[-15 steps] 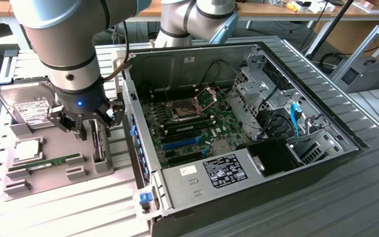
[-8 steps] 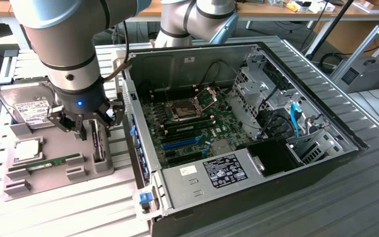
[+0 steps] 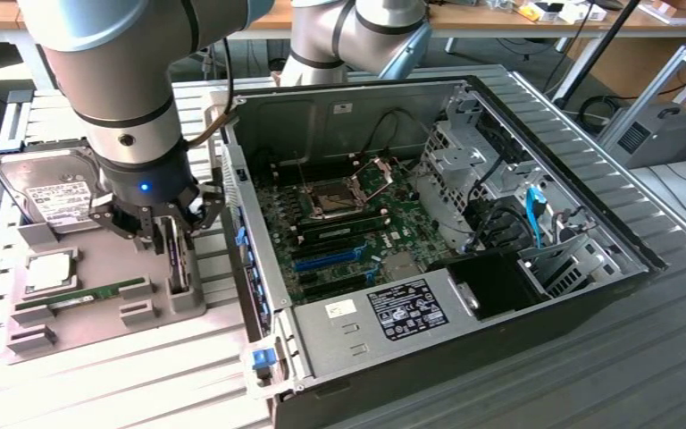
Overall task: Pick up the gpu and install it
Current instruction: 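Pick up the gpu and move the gpu toward the slot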
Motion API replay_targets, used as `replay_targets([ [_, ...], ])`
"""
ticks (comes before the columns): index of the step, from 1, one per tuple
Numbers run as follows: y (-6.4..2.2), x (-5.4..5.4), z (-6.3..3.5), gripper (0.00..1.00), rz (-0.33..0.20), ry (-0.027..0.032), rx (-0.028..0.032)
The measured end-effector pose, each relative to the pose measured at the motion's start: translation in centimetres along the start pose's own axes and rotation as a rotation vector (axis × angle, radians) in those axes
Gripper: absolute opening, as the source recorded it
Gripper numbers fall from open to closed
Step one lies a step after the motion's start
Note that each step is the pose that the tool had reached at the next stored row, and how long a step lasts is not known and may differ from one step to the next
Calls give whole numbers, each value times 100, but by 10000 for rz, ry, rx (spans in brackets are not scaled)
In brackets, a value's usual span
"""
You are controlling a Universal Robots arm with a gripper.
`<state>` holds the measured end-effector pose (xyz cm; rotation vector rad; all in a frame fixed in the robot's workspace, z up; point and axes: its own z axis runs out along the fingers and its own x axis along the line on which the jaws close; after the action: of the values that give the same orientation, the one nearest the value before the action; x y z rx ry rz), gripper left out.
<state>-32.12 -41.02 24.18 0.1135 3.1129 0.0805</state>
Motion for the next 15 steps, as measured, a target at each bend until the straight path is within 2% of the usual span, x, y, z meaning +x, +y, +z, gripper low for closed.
replay_targets([
  [1,0,0,0,41,0,0,0],
  [3,0,0,0,29,-1,1,1],
  [4,0,0,0,27,-1,0,0],
  [9,0,0,1,27,-18,1,0],
  [13,0,0,4,27,-412,22,-4],
  [15,0,0,5,27,-427,22,-3],
])
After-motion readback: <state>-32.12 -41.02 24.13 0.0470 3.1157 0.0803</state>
